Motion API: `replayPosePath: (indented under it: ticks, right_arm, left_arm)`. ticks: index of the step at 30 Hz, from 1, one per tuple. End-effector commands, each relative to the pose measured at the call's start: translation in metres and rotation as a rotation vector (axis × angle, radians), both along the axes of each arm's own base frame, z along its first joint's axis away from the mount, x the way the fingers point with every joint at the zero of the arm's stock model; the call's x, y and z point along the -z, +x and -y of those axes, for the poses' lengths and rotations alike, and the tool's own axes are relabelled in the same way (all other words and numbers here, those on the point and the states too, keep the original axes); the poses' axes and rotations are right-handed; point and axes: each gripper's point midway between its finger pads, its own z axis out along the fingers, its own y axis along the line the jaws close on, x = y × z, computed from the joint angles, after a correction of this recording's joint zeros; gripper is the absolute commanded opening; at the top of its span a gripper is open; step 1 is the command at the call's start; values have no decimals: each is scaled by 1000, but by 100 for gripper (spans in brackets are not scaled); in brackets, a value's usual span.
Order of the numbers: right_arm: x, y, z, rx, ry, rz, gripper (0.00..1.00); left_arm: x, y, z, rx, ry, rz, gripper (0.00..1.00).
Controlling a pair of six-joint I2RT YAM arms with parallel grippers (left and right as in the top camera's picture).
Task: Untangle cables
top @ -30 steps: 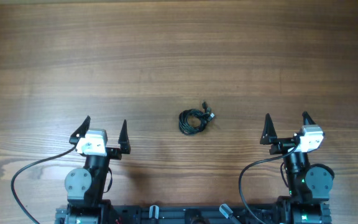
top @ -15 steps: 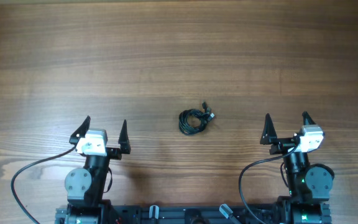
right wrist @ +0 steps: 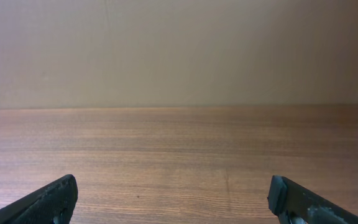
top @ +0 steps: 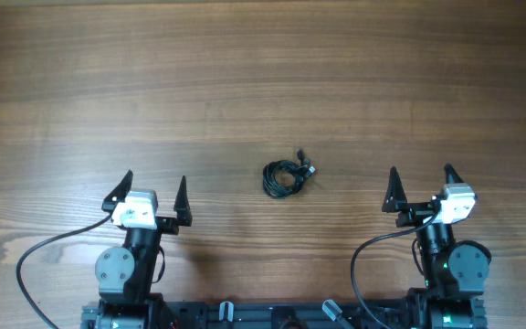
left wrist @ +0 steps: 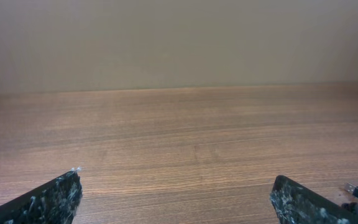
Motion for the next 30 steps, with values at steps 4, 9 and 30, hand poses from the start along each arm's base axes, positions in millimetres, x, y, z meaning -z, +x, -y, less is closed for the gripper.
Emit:
replayPosePath:
  ticks: [4,9,30]
  right_arm:
    - [-1,0,1,8,-13,6,100]
    - [-1,0,1,7,-13,6,100]
    - [-1,0,1,8,-13,6,100]
  left_arm:
    - [5,0,0,-2,16,-9,100]
    - [5,0,0,-2,16,-9,100]
    - [-202,-76,-10,-208,397,906,100]
